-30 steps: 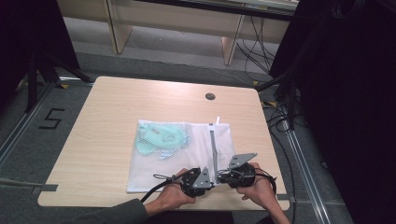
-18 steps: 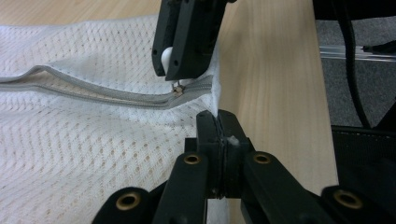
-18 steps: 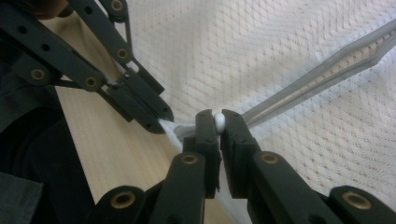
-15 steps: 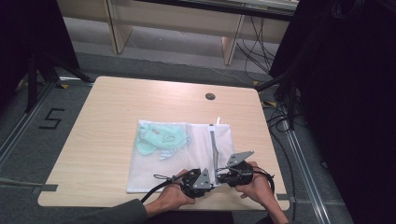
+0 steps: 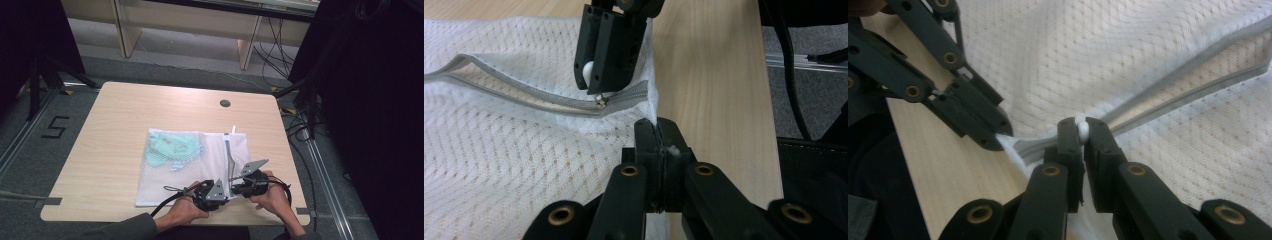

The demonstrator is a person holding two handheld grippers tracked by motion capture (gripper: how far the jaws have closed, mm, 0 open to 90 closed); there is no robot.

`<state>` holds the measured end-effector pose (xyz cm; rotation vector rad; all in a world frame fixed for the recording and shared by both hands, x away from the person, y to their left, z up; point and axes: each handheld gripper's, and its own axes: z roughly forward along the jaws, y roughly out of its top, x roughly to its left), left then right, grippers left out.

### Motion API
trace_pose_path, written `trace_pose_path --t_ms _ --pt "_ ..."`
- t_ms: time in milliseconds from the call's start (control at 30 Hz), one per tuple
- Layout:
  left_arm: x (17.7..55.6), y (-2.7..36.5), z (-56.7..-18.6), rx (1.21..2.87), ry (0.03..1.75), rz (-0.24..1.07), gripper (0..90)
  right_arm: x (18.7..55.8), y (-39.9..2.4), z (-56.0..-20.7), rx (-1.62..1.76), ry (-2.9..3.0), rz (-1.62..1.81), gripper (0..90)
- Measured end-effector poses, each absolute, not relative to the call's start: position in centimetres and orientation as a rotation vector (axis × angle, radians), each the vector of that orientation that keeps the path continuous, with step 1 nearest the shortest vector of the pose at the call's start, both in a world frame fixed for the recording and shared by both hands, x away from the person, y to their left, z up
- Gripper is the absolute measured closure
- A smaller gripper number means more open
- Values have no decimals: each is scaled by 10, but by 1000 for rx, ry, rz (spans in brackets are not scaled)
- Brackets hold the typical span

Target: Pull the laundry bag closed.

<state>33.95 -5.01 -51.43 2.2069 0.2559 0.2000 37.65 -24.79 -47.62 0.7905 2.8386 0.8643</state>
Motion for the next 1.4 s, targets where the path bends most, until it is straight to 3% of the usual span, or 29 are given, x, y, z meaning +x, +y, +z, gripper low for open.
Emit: trace_pose_path --t_ms 1400 --pt "336 -48 -514 2194 259 170 890 402 -242 -480 786 2818 798 865"
